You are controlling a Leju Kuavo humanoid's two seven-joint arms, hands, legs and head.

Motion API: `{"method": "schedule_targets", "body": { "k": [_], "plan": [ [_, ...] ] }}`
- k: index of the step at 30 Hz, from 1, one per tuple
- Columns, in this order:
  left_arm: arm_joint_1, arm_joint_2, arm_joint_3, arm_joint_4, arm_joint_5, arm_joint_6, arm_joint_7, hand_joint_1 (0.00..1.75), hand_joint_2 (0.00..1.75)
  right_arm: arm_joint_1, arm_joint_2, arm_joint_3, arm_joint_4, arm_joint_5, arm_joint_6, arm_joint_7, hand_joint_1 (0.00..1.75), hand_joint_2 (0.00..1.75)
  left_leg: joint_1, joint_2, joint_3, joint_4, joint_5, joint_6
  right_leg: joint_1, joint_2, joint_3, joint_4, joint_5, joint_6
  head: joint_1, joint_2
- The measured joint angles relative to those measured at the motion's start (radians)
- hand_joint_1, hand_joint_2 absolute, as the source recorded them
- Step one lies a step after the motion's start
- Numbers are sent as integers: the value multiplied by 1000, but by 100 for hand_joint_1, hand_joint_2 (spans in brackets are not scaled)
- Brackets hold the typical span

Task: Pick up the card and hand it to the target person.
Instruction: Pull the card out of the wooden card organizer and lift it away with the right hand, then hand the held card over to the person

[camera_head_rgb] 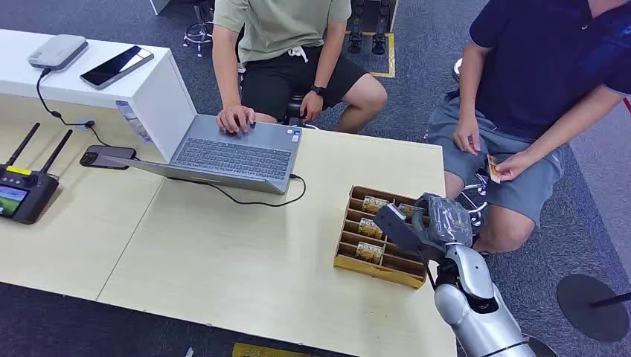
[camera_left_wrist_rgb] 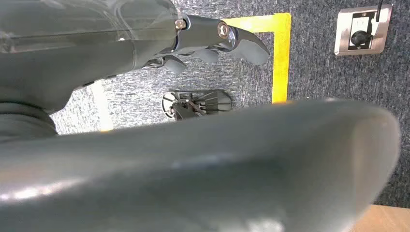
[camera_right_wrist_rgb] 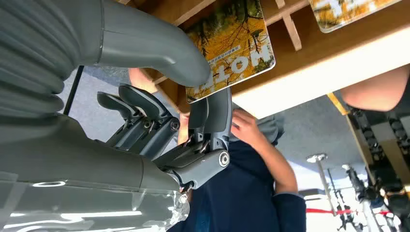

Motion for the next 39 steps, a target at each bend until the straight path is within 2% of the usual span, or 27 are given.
{"method": "schedule_targets", "body": {
  "k": [15,22,24,27,32,35,39],
  "plan": [
    [6,0,0,0,18,3,3,0,0,66,-22,-49,-213,51,-14,65,175,175,0,0,0,0,0,0,0,0,0,0,0,0,0,0],
    [6,0,0,0,32,13,8,0,0,103,-33,-80,-311,72,-56,69,175,175,0,0,0,0,0,0,0,0,0,0,0,0,0,0],
    [7,-6,0,0,31,52,19,0,0,119,-34,-96,-345,35,-111,18,175,175,0,0,0,0,0,0,0,0,-1,0,0,0,0,0],
    [7,-28,0,0,30,126,38,0,0,138,-33,-129,-372,-134,-213,-130,175,175,0,0,0,0,0,0,0,0,-1,0,0,0,0,0],
    [6,-53,0,0,28,139,48,0,0,154,-24,-180,-372,-395,-261,-314,174,175,-1,0,-1,1,-1,1,0,0,-1,0,0,0,0,0],
    [3,-58,0,0,19,137,56,0,0,158,-12,-213,-365,-465,-286,-383,174,175,0,0,0,1,-1,1,0,0,-1,0,0,0,0,0],
    [1,-63,0,0,13,137,59,0,0,161,0,-236,-353,-476,-289,-404,175,175,0,0,-1,1,-1,1,0,0,-1,0,0,0,0,0]
  ]
}}
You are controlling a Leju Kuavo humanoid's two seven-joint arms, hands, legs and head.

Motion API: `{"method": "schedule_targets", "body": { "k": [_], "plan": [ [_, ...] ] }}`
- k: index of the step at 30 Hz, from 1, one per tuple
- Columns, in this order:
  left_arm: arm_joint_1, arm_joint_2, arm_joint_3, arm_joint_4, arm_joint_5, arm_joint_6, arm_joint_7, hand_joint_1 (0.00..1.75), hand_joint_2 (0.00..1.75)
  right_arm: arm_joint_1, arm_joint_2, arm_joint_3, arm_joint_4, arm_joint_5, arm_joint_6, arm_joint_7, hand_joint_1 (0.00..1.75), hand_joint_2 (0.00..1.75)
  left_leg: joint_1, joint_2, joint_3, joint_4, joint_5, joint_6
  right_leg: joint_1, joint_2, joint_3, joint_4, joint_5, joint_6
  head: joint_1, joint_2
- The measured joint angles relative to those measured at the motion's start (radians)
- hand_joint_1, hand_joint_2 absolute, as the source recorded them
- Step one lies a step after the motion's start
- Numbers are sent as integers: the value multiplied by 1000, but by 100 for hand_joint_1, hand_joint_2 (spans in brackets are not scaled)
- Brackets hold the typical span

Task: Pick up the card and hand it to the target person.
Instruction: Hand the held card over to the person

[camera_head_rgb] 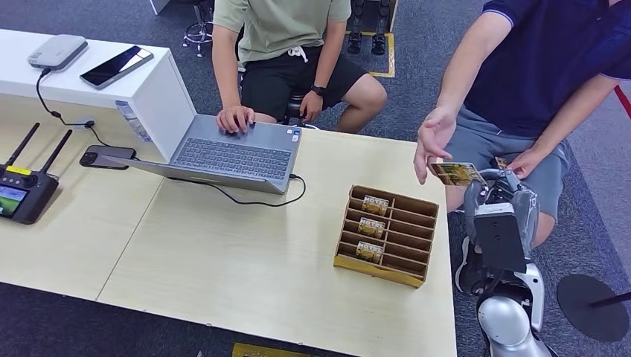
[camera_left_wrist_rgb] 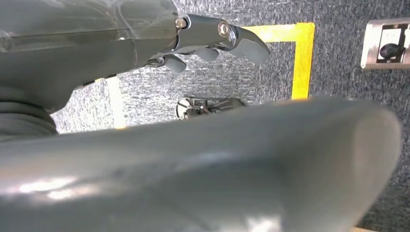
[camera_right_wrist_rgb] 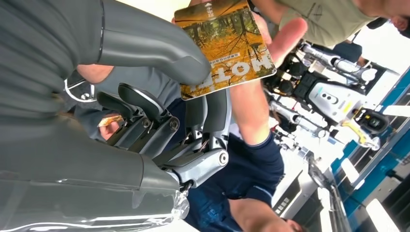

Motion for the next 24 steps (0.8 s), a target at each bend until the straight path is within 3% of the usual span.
{"method": "schedule_targets", "body": {
  "k": [21,23,24],
  "plan": [
    [-4,-8,0,0,0,0,0,0,0,1,26,-34,39,8,4,-1,173,175,0,0,0,0,0,0,0,0,0,0,0,0,0,0],
    [-4,-8,0,0,0,0,0,0,0,1,27,-37,41,8,4,0,158,175,0,0,0,0,0,0,0,0,0,0,0,0,0,0],
    [-4,-8,0,0,0,0,0,0,0,1,27,-37,42,8,5,0,129,175,0,0,0,0,0,0,0,0,0,0,0,0,0,0]
  ]
}}
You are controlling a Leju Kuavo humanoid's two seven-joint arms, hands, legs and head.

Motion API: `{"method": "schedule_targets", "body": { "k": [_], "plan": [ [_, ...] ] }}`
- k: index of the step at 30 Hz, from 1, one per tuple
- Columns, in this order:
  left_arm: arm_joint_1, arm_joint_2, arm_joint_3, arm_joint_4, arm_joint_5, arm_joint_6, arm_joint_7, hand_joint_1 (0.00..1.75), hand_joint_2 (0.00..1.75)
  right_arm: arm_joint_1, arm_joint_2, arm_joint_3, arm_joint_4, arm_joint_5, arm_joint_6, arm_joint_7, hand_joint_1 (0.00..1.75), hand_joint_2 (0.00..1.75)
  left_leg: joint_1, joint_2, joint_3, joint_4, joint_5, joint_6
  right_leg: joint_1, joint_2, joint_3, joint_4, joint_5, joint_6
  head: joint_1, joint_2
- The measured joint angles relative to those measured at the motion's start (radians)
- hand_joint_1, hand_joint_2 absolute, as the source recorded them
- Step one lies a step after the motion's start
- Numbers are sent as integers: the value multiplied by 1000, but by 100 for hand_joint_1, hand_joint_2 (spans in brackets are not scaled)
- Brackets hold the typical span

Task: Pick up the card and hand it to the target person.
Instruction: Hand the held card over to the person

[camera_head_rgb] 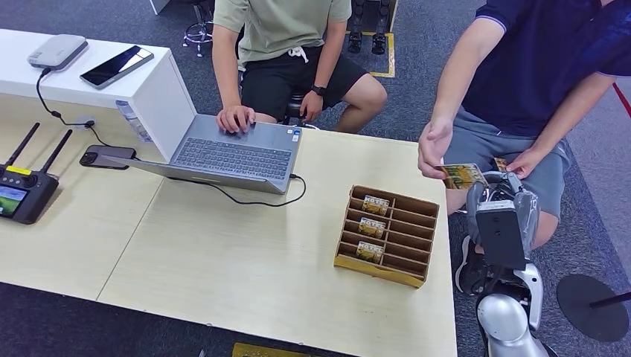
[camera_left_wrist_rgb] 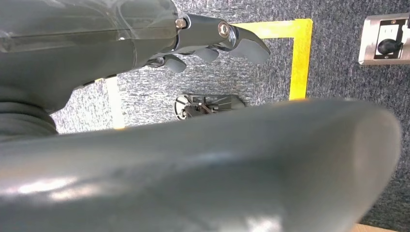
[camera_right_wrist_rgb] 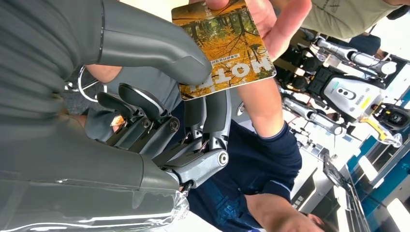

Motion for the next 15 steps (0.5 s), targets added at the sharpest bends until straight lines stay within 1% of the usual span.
{"method": "schedule_targets", "body": {
  "k": [1,3,4,15],
  "plan": [
    [0,0,0,0,0,0,0,0,0,0,0,0,0,0,1,0,87,175,0,0,0,0,0,0,0,0,0,0,0,0,0,0],
    [0,0,0,0,1,0,0,0,0,0,0,0,1,0,3,1,14,175,0,0,0,0,0,0,0,0,0,0,0,0,0,0],
    [-1,0,0,0,2,0,0,0,0,0,0,0,1,0,5,1,0,175,0,0,0,0,0,0,0,0,0,0,0,0,0,0],
    [-2,0,0,0,3,0,-1,0,0,0,1,-1,1,-15,30,10,0,175,0,0,0,0,0,0,0,0,0,0,0,0,0,0]
  ]
}}
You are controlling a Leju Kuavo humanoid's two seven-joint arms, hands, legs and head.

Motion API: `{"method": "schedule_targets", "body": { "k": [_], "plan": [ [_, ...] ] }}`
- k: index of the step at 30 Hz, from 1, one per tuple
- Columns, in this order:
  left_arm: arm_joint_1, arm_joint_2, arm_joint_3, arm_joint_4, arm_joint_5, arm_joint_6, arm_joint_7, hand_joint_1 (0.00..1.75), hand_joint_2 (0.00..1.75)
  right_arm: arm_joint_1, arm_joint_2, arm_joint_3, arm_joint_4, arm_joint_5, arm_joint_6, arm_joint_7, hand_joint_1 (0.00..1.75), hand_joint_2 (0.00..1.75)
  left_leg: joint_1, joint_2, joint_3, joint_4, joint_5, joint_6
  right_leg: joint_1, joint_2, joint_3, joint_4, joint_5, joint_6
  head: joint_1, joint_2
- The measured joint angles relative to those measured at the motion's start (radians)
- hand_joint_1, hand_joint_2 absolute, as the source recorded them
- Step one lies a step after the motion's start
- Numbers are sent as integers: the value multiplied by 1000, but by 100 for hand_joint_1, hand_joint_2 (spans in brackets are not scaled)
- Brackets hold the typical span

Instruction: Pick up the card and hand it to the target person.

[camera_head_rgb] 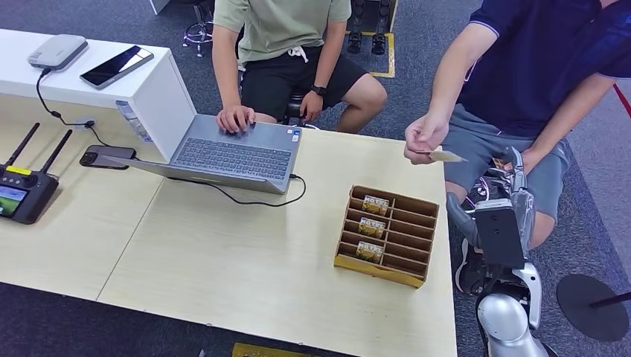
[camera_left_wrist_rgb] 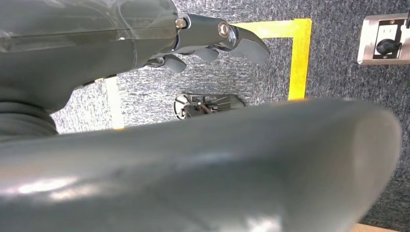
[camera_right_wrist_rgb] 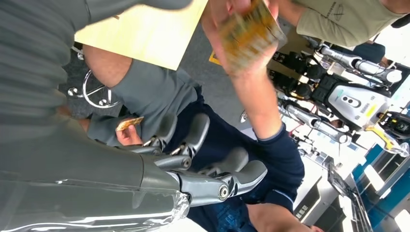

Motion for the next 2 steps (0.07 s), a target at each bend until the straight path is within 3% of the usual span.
{"method": "schedule_targets", "body": {
  "k": [2],
  "plan": [
    [0,0,0,0,0,-2,-2,0,0,0,0,0,0,-10,4,0,0,175,0,0,0,0,0,0,0,0,0,0,0,0,0,0]
  ]
}}
